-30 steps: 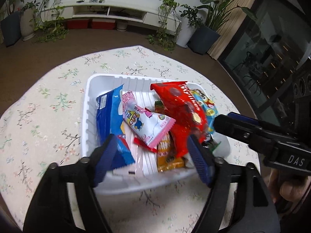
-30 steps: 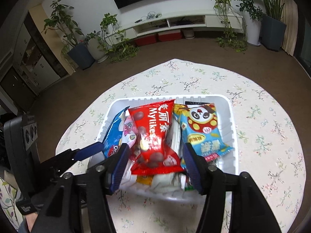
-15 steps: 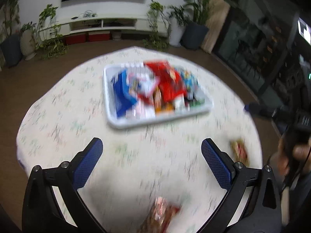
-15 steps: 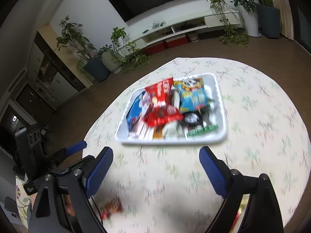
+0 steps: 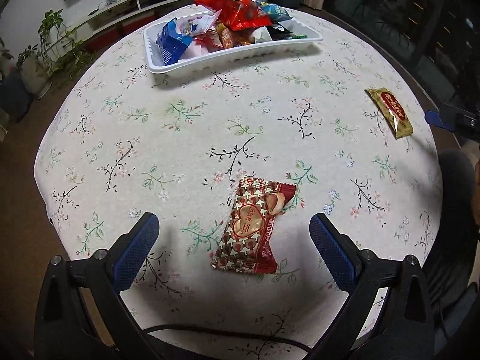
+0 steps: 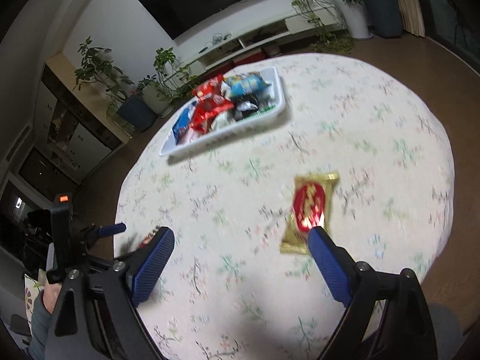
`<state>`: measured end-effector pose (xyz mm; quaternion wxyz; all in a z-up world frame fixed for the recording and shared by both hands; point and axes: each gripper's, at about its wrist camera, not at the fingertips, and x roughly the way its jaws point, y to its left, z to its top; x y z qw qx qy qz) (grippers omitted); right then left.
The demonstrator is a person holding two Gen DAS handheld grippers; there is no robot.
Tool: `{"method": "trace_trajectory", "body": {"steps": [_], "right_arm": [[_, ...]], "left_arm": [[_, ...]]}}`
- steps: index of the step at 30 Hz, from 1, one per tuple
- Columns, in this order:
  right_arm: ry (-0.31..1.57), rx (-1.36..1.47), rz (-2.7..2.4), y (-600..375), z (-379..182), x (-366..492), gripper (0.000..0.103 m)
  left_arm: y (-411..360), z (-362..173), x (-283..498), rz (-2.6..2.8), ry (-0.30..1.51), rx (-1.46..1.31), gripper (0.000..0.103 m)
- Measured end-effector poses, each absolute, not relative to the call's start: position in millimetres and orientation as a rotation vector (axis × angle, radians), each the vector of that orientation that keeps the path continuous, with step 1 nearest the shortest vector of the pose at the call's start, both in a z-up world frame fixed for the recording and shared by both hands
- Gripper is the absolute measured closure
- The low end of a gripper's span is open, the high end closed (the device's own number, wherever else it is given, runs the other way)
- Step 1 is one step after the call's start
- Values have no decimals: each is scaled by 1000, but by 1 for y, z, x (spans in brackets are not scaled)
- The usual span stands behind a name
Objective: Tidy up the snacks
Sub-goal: 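Grasp the heart-print candy with the left gripper while the right gripper grasps the gold-red candy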
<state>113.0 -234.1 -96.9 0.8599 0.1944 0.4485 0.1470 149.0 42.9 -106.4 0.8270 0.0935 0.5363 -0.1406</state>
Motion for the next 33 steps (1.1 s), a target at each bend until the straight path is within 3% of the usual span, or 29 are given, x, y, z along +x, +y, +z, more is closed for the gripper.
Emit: {"method": "trace_trajectory", "body": {"steps": [4,8,12,17,22,27,33], "right_arm": [[942,424,291,-238,-102,111,10],[937,417,288,-239,-102,109,10],[933,408,282,-240,-102,107,11],[937,392,273,-239,-101,106,11],[942,367,275,-236,-100,105,11],[942,352,276,-234,-99,106,14],[942,333,257,-237,-97,107,20]], "left_arm": [[38,-110,154,-297,1161,223,16],[36,-120,161,-280,1181,243,23],[39,-124,164,-294,1182,199,40],[36,-122,165,-297,1182,196,52],[29,-120,161,-318,1176,212,72],[30,-118,156,-320,1173,202,82],[41,-116,147,-316,1147,128,85]]}}
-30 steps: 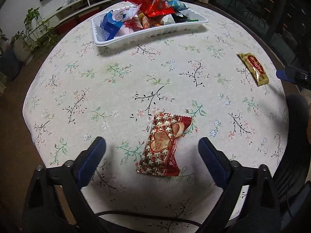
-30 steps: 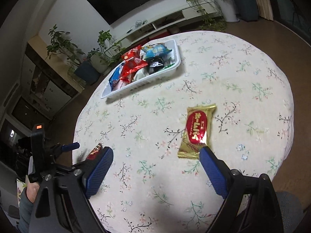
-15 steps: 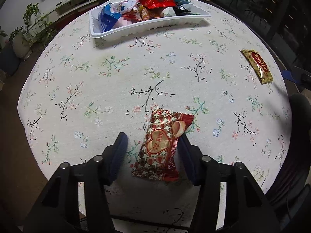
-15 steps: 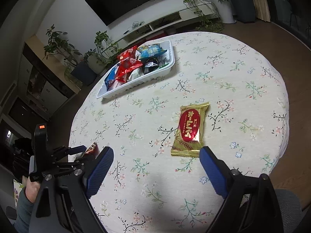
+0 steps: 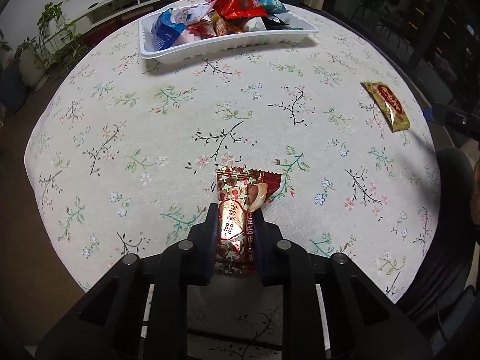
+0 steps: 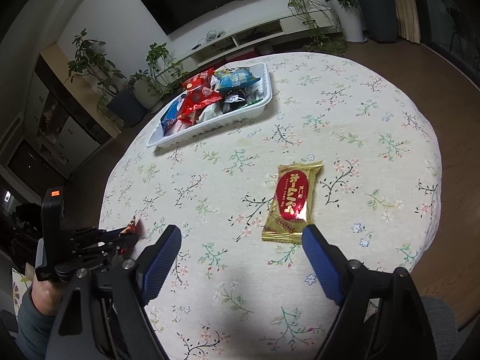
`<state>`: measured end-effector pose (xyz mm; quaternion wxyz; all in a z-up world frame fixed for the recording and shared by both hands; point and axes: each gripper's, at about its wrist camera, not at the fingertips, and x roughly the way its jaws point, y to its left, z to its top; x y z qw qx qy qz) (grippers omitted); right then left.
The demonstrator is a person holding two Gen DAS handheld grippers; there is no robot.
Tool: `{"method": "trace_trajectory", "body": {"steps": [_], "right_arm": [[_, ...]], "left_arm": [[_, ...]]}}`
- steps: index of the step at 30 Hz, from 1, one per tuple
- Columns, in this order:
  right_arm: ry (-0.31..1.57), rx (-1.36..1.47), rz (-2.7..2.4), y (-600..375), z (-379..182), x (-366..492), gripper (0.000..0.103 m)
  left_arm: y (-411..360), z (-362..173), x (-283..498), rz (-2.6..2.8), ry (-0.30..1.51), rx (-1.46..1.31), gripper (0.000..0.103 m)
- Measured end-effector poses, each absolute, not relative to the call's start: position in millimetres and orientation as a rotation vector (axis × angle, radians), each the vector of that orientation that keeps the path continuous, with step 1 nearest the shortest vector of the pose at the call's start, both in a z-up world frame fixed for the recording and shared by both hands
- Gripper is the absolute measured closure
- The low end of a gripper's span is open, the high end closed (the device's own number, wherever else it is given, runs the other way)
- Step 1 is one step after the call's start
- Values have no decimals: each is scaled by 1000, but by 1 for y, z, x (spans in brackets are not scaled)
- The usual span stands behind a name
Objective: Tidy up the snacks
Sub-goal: 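Grasp the heart-print candy with the left gripper while the right gripper grasps the gold-red candy, then carry both held candies over the white tray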
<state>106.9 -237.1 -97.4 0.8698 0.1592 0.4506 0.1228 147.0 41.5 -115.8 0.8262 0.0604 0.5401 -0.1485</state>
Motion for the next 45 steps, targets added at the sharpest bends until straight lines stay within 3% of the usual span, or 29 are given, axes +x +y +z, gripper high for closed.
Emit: {"method": "trace_trajectory", "body": {"steps": [11,19,22,24,29,39,45], "right_arm": [[1045,237,167,-243,-114,138,28],[1111,63,114,-224,-137,166,42],[1111,10,98,-218,-137,171,43],[1114,-29,82,-214,-138,172,47],[1120,-62,92,-212,-136,172,70],[1101,142,153,-235,-127,170,70],[1007,301,173,-265,-91,184,70]], "left_arm": [[56,-101,132,-358,1081,-124,85],[60,-103,127,-358,1070,-187,85],[61,-103,127,-356,1066,-195,85],[63,-102,128,-356,1063,-199,85],[65,-100,128,-355,1055,-211,85],[79,-94,133,-345,1026,-272,85],[99,-67,159,-329,972,-298,85]]}}
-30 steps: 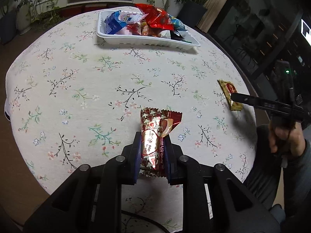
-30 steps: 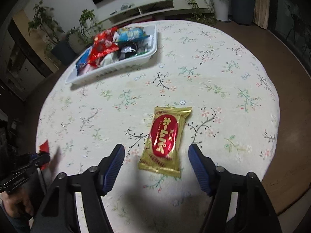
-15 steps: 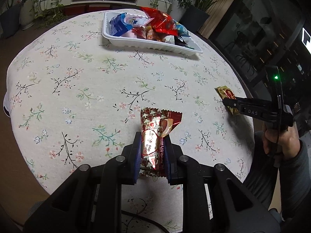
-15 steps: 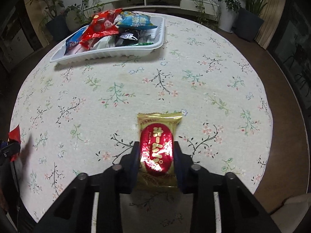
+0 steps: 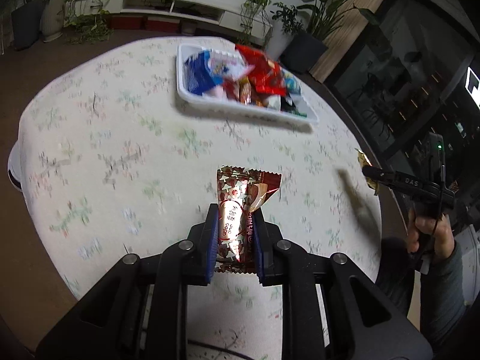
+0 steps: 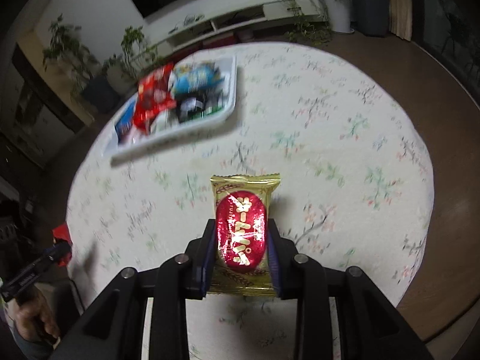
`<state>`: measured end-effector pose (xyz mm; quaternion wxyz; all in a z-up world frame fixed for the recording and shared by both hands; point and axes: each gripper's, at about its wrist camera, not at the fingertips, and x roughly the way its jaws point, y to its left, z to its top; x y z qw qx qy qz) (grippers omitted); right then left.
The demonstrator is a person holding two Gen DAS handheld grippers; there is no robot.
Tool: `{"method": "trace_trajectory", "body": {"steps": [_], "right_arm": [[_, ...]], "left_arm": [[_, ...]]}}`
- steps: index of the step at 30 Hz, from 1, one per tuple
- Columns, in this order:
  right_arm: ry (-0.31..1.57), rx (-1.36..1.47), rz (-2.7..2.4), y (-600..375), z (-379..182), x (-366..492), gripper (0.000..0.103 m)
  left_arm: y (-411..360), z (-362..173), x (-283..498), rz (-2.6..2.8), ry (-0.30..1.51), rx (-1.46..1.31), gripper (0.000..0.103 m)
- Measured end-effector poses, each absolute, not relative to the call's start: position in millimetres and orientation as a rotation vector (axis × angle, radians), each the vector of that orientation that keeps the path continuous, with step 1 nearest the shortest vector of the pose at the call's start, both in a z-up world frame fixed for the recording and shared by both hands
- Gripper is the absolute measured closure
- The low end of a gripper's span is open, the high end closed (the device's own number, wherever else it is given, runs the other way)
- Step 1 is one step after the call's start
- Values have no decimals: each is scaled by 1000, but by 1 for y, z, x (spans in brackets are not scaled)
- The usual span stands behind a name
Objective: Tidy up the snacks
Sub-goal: 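Carry both held candies over the white tray, then lower both held candies into the white tray and open both grippers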
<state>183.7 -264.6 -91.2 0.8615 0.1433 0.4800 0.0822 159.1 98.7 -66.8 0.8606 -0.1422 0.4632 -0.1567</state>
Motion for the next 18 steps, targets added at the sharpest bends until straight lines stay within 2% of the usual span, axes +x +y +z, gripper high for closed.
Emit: {"method": "trace_trajectory", "body": {"steps": [11,18], "right_arm": [[844,261,284,-226,-7,283,70],[912,190,313,-173,-28,361,70]], "left_arm": [[97,-8,290,-321,882,-270,85],[75,-11,374,-314,899,-250,85]]}}
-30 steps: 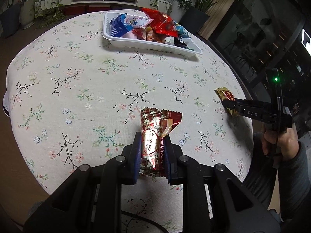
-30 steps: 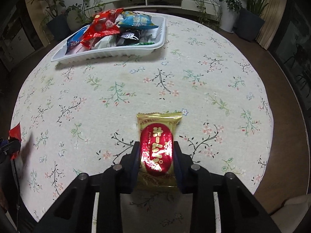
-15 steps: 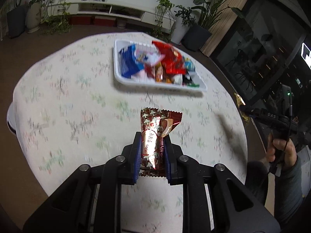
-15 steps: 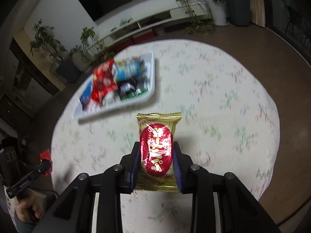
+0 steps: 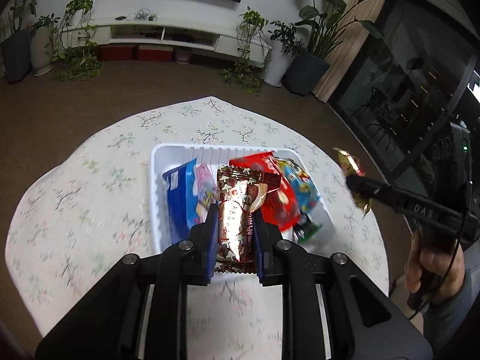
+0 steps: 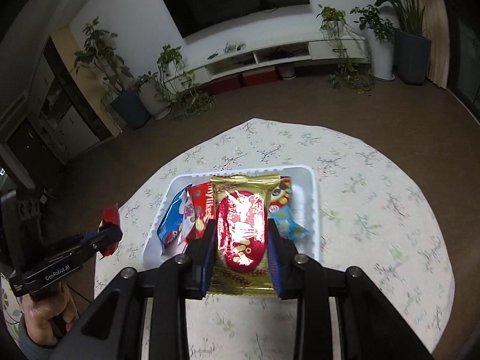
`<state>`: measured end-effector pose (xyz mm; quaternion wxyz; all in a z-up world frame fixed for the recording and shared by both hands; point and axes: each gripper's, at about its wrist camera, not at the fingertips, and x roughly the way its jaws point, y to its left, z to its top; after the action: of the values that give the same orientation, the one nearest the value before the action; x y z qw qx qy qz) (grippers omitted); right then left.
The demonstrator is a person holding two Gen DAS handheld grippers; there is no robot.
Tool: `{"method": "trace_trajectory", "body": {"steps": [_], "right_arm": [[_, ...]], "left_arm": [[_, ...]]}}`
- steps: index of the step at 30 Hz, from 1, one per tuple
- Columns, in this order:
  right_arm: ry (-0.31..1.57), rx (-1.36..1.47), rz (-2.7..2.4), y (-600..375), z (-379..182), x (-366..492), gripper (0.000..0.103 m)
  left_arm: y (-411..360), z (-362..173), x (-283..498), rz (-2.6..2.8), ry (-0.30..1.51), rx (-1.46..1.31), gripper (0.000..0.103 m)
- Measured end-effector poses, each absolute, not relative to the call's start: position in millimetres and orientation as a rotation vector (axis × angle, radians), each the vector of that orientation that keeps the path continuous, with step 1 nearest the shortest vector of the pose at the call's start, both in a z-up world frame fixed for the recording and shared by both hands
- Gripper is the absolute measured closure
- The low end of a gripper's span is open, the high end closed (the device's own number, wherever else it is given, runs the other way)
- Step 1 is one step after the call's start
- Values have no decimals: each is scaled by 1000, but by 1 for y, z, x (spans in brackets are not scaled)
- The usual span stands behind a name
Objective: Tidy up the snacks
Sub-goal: 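Lower both held candies into the white tray and open both grippers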
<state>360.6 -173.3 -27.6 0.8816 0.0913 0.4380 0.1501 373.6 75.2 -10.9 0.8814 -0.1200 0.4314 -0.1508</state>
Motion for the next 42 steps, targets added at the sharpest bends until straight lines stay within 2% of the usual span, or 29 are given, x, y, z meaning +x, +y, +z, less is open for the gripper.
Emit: {"method": "trace_trajectory", "body": {"steps": [8,17,29,37,42], "right_arm": [[984,142,298,-143,-68,403,70],[1006,77,272,-130,-93,414,70],[1008,37,279,-116,-105,412,69],[1061,88,279,-122,-124,412,73],[1064,54,274,-118,-119,410,70]], "left_arm": [[53,-54,429,-289,957,-232,85],[43,-103,444,-253,1006,-226,84],[38,-122,456,-247,996,-233,84],[38,-126,455,-247,984,-250,82],[39,-119,450,-235,977,-255,78]]}}
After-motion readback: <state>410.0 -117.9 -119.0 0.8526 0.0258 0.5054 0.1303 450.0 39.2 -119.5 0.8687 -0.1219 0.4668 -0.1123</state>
